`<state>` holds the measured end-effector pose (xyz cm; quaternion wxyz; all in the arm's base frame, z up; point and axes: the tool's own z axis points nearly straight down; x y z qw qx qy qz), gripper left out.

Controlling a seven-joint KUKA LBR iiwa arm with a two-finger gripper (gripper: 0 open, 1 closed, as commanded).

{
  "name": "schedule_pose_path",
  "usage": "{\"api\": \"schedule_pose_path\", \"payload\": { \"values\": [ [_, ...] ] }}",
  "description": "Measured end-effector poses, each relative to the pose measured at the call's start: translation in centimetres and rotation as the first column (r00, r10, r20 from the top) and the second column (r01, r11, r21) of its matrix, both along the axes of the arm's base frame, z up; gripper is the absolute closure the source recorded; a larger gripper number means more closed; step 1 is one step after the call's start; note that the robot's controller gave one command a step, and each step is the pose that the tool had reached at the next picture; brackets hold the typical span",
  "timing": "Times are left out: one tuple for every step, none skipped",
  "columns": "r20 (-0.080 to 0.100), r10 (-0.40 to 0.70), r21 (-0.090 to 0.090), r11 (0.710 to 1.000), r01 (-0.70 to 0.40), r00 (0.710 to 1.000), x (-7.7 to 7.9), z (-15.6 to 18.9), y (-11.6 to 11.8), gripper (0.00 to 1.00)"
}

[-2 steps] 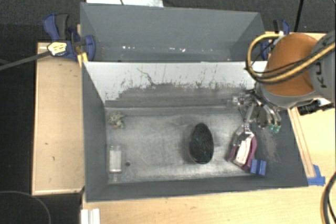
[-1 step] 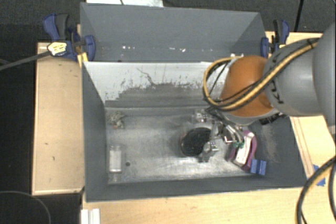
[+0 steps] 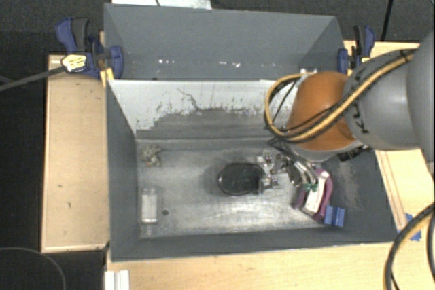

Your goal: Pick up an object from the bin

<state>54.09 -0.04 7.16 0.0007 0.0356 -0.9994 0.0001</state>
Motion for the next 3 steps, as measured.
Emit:
{"api": "schedule_pose_path", "payload": {
  "values": [
    [0.011, 0.017, 0.003, 1.0, -0.017, 1.0, -2.5, 12.6, 4.9, 1.0],
    [0.003, 0.018, 0.0, 1.0, -0.018, 1.0, -2.6, 12.2, 4.7, 0.0],
    [0.003, 0.013, 0.003, 1.0, -0.013, 1.0, 1.3, 5.7, 8.4, 0.0]
  ]
}}
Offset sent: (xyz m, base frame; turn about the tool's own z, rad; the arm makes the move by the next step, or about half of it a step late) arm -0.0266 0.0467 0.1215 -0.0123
